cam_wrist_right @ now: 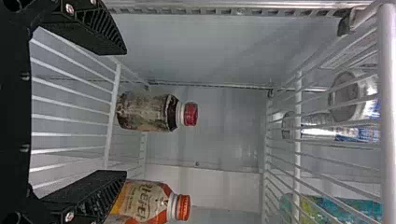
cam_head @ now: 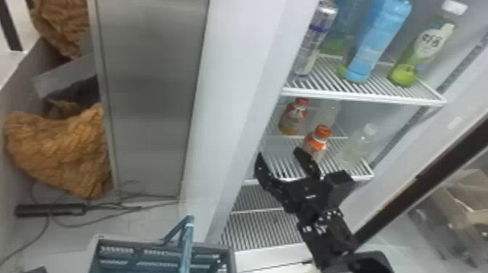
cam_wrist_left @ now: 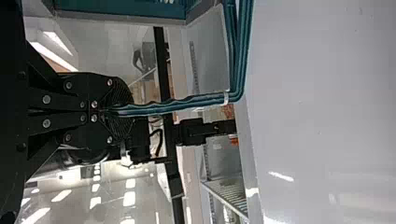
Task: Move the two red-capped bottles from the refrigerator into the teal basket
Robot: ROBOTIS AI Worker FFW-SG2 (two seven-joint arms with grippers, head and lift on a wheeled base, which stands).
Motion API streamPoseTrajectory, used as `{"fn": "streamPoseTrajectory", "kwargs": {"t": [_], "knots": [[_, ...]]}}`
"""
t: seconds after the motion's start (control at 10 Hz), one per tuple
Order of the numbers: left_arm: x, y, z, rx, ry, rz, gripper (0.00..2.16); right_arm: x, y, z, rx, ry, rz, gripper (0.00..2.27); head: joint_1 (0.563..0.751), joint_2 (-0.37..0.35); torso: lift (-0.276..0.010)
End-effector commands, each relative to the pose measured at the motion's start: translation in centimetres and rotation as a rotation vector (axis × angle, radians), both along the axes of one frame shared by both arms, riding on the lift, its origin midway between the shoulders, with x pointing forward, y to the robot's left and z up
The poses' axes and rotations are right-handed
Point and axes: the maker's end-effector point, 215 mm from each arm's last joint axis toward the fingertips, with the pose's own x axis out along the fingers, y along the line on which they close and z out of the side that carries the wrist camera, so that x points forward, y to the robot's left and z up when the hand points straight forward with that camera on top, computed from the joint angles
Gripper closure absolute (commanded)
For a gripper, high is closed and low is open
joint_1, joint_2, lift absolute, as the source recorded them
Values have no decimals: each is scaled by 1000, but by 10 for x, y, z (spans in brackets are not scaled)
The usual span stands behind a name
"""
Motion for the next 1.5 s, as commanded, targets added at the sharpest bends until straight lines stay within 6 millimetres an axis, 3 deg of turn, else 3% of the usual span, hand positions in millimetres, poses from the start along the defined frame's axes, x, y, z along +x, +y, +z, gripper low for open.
{"fn": "streamPoseTrajectory", "kwargs": {"t": [0.0, 0.9, 1.4], "knots": [[0, 0, 0, 2, -1, 0, 1161, 14, -4, -4, -6, 1, -7, 93, 695, -350, -224], [0, -6, 0, -5, -2, -16, 1159, 83, -15, -27, 22, 41, -20, 82, 695, -350, -224], [1, -8, -1, -8, 1, -19, 1159, 110, -9, -13, 24, 20, -19, 82, 695, -350, -224]]}}
